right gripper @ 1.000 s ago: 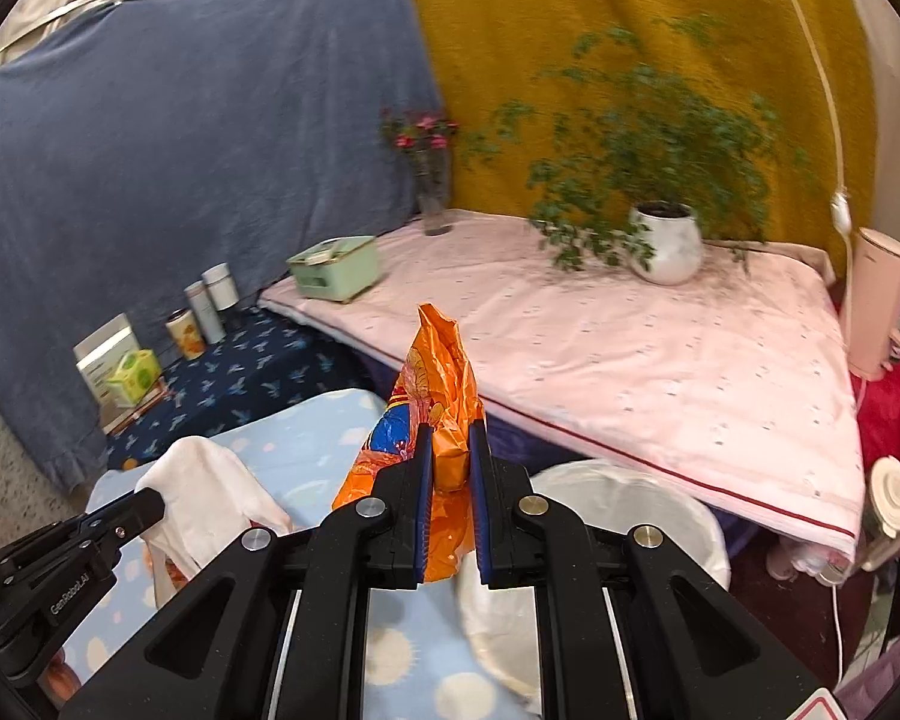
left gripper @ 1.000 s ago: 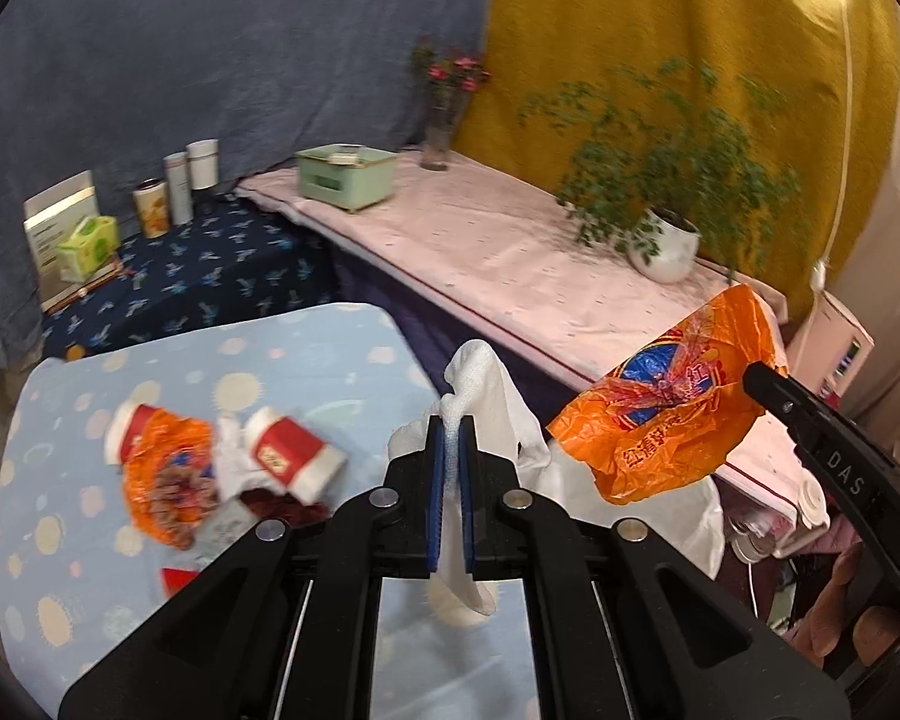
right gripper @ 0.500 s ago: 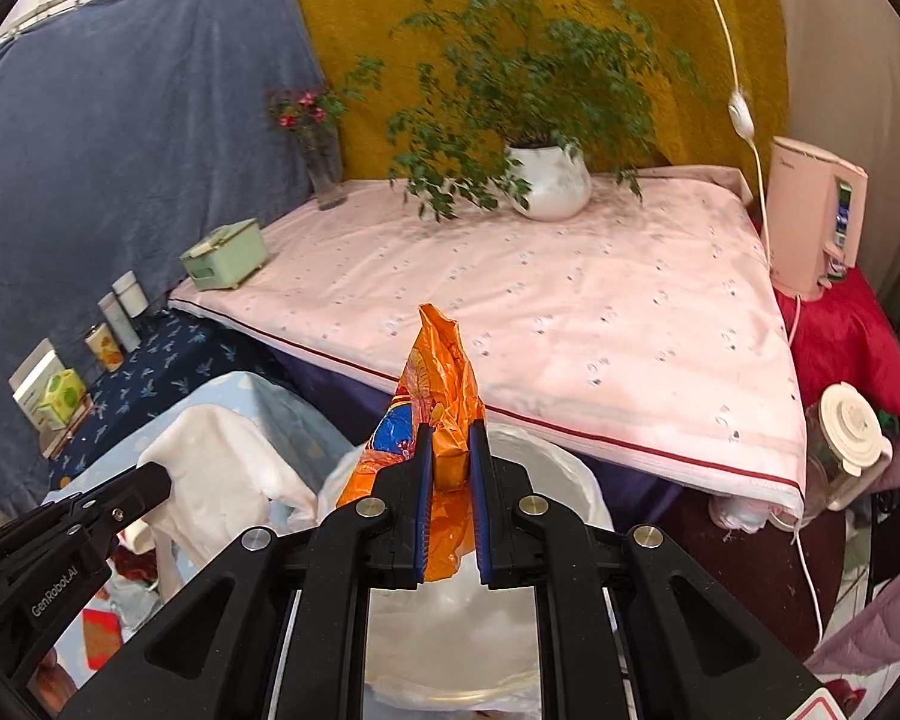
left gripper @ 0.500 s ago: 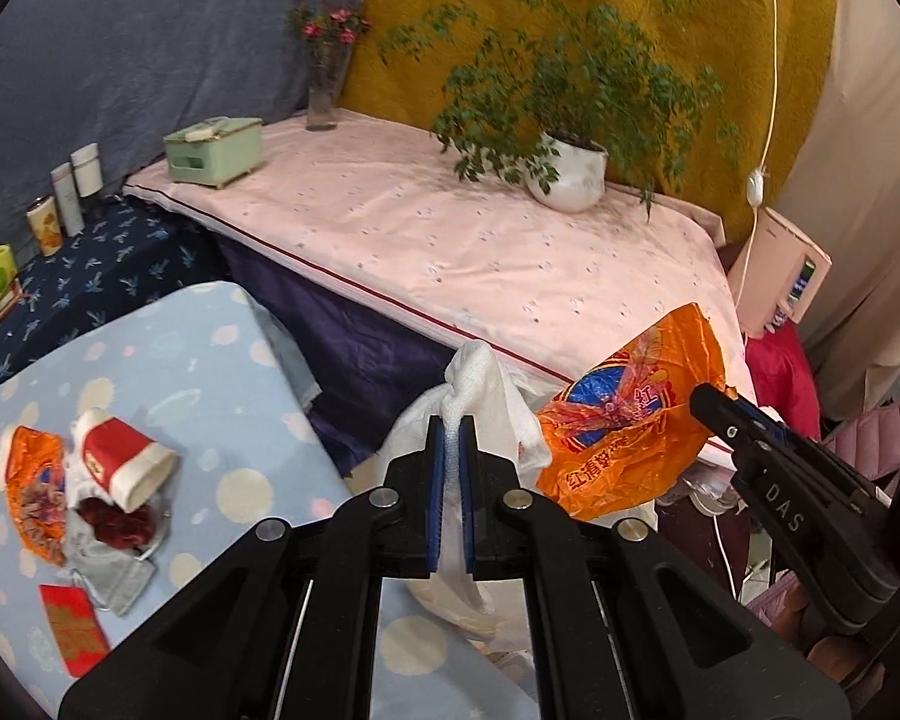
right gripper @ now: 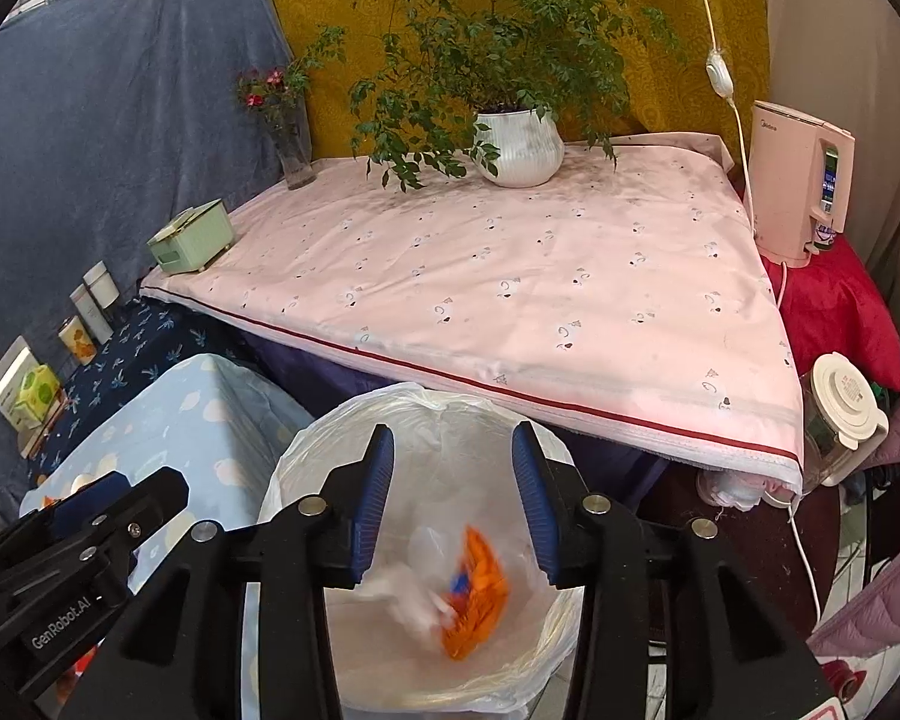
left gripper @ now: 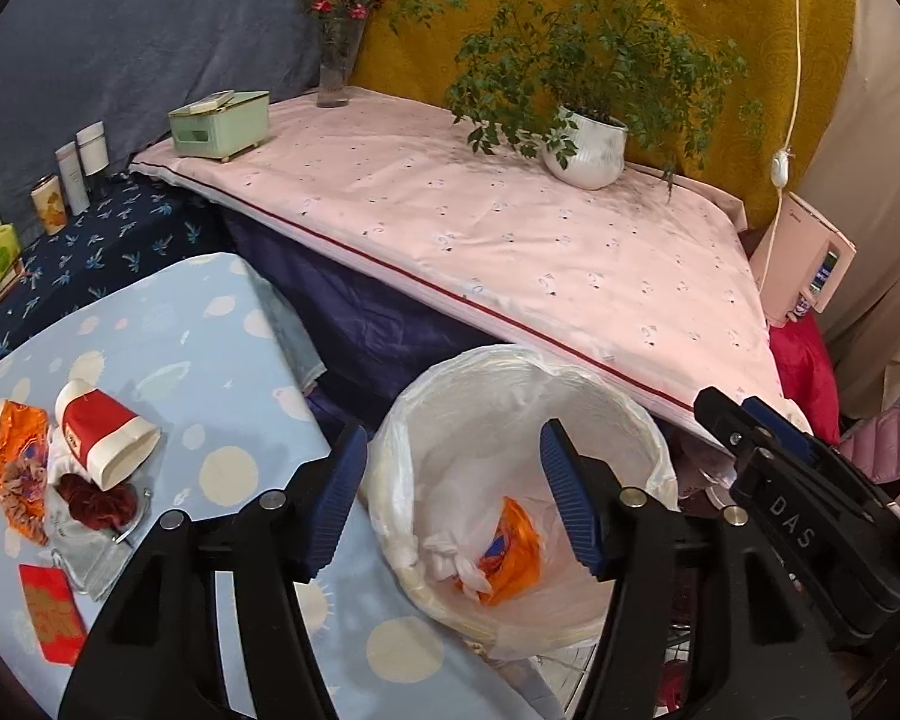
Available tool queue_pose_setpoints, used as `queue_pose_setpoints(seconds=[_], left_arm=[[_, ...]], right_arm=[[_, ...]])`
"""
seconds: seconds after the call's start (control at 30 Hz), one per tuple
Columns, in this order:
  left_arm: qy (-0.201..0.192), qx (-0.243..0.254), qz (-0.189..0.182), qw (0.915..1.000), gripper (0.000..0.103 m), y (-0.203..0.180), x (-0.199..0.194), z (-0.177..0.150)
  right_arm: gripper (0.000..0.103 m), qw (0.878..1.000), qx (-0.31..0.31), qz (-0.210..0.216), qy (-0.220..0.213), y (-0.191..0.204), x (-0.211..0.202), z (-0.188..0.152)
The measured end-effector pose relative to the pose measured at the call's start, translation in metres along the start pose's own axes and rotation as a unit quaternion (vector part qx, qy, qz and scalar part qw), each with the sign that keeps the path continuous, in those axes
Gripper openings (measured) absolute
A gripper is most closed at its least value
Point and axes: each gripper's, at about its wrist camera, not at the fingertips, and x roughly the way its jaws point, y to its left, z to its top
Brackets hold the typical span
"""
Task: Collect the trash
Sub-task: 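Open both tools to drop the glove and bag into the bin, then move both open tools back over the trash pile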
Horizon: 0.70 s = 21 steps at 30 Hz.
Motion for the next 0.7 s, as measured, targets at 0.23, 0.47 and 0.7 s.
queue_pose_setpoints(seconds=[0.23, 0.47, 0.7], left_arm=[[-0.008, -0.018, 0.018, 0.9997, 0.057, 0.021, -0.012, -0.008], [-0.015, -0.044, 0.039, 0.9982, 0.057, 0.049, -0.026, -0.016], [-0.020, -0.078, 0.062, 0.9948, 0.060, 0.083, -0.040, -0.028]], right_arm=[[0.052, 1.000, -0.026, 0.008, -0.007, 0.026, -0.010, -0.005], [0.055, 0.998, -0.049, 0.026, -0.008, 0.054, -0.018, -0.012], [0.057, 0.996, -0.077, 0.045, -0.003, 0.085, -0.024, -0.026]])
